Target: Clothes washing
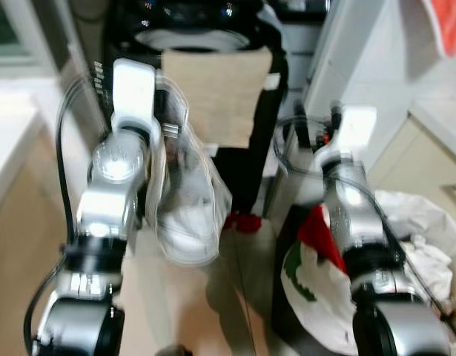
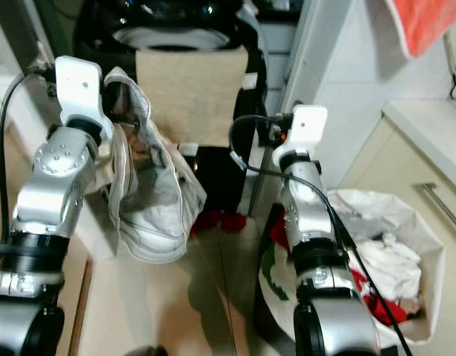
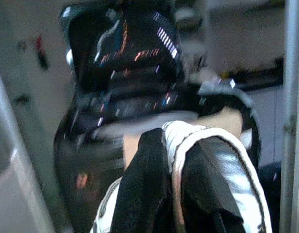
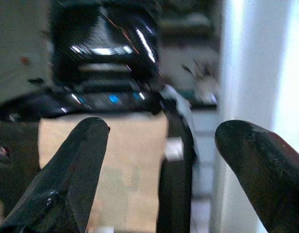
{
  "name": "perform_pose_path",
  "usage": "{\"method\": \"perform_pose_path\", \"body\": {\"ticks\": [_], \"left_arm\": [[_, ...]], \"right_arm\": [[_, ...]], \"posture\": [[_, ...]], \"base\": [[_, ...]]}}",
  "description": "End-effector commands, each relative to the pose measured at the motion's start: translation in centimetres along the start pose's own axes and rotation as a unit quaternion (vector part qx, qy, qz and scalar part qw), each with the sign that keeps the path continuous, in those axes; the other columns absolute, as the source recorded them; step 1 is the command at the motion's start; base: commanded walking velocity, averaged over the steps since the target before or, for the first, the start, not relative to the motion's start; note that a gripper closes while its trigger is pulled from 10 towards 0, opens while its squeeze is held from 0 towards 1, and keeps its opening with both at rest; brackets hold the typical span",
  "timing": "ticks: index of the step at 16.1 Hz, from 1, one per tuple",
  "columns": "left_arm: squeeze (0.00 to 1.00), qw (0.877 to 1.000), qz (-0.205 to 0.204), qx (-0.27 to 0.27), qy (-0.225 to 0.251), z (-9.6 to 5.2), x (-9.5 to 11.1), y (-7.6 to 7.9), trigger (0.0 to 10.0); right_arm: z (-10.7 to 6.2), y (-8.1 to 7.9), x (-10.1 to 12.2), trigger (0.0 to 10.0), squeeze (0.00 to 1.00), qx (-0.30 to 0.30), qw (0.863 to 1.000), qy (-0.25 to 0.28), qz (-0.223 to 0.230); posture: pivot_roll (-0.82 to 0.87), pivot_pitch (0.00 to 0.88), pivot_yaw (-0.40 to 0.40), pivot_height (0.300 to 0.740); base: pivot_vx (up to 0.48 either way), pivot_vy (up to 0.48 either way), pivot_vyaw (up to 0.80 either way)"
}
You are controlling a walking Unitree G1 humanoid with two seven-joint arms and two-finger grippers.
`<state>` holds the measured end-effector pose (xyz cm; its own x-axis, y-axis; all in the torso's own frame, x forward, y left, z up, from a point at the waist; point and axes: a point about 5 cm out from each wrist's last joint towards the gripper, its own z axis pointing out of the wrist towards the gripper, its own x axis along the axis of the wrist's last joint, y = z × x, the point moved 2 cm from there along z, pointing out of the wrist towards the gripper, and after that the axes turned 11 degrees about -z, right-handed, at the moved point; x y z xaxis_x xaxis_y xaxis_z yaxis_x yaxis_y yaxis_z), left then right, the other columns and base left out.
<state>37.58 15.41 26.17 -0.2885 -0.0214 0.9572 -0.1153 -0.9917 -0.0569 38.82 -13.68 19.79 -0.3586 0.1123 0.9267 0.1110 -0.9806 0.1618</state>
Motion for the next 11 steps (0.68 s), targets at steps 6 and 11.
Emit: {"method": "perform_pose_path", "body": {"ticks": [6,11], "left_arm": [[0.00,0.994,0.009,-0.014,0.113,1.5,7.3,0.5,0.0],[0.00,0.984,0.009,0.041,0.174,1.5,10.9,-0.9,0.0]], "right_arm": [[2.3,0.6,4.5,10.0,0.00,0.034,0.997,0.067,-0.012],[3.0,-0.2,6.1,10.0,0.00,0.066,0.993,0.097,0.011]], "posture": [[0.00,0.000,-0.051,0.740],[0.01,0.000,-0.058,0.740]], "base": [[0.455,0.000,0.00],[0.394,0.190,0.00]]}}
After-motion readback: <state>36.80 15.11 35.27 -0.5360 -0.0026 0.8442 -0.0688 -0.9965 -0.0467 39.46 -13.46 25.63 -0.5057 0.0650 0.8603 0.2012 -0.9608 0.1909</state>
